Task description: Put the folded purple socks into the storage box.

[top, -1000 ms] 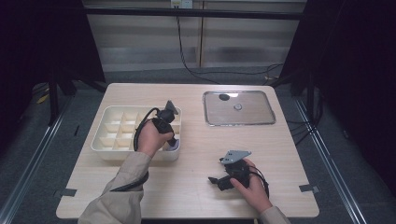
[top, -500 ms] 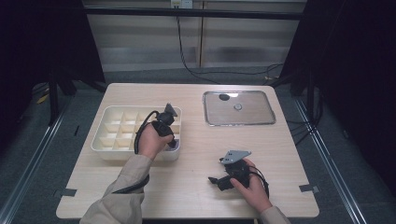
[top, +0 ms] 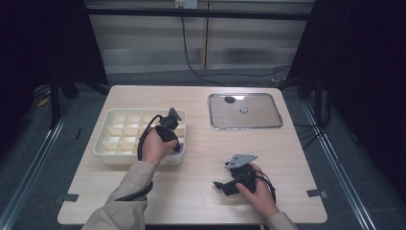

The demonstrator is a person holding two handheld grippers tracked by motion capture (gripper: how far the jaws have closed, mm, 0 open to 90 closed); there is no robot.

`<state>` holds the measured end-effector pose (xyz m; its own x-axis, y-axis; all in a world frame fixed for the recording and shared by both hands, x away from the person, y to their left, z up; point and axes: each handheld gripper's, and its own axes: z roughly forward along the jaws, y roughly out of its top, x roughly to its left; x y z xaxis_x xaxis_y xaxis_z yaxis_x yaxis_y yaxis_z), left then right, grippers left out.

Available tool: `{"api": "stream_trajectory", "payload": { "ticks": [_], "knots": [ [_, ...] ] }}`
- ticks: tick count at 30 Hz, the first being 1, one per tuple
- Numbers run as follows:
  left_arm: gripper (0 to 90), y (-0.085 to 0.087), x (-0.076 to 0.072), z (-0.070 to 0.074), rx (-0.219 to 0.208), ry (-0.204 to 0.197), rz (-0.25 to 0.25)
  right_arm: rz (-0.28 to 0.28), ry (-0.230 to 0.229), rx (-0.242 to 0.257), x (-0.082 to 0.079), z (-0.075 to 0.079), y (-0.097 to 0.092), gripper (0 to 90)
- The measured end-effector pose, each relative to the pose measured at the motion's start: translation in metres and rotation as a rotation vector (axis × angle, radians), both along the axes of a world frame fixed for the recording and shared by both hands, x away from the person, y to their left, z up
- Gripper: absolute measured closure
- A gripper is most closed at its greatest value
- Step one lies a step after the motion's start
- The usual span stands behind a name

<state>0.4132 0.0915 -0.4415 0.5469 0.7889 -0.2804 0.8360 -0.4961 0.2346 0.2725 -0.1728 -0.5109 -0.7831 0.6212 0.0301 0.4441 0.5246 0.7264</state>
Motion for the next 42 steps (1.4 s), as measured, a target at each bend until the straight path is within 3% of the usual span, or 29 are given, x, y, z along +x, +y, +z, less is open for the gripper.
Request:
{"api": "stream_trajectory", "payload": {
  "ticks": [17,42],
  "knots": [
    [78.3,0.006,-0.003,0.018,-0.034,-0.007,-0.007,0.001,0.003,0.003,0.000,0.000,0.000,14.4],
    [72.4,0.009,-0.003,0.043,-0.032,-0.040,-0.019,0.002,-0.003,0.002,0.000,0.000,0.000,14.4]
  ]
}}
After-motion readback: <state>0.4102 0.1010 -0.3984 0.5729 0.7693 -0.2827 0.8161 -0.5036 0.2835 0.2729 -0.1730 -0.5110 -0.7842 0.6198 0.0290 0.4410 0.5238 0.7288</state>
